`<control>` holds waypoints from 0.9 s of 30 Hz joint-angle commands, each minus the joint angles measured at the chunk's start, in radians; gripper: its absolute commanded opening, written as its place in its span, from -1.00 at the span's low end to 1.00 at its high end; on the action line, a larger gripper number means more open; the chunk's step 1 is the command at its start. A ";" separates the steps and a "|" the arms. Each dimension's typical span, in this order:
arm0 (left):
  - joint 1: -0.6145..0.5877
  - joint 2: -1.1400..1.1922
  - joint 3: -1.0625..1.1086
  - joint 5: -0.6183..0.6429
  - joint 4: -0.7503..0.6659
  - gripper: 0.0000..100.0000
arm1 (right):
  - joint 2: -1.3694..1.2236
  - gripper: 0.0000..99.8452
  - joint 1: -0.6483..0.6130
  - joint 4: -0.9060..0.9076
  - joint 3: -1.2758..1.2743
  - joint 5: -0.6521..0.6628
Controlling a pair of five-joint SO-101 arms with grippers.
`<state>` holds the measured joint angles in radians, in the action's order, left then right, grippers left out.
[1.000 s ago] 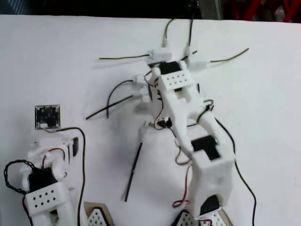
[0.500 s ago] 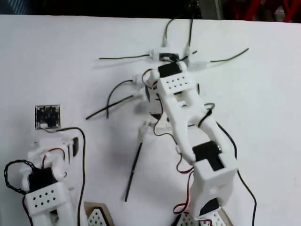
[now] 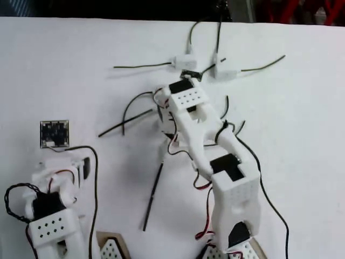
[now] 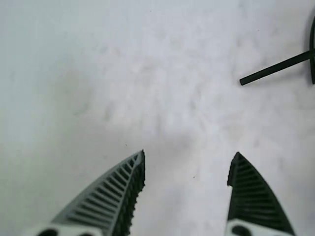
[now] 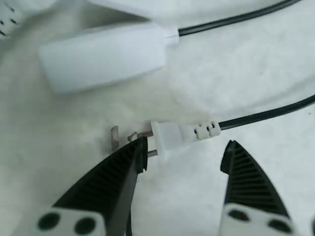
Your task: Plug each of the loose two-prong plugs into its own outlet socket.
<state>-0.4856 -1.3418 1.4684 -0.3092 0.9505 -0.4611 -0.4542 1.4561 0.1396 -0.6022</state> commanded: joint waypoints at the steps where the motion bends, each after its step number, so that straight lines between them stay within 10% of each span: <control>1: -0.010 -0.015 -0.005 0.003 -0.020 -0.45 | -0.007 -0.51 -0.012 -0.028 0.008 -0.011; 12: -0.010 -0.015 -0.005 0.003 -0.018 -0.45 | -0.101 -0.83 0.021 -0.033 0.011 0.002; 27: -0.010 -0.015 -0.005 0.003 -0.018 -0.45 | 0.056 -0.96 0.234 0.176 0.006 0.468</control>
<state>-0.4856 -1.3418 1.4684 -0.3092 0.9505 -0.4964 -0.2869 1.5727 0.1412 -0.2309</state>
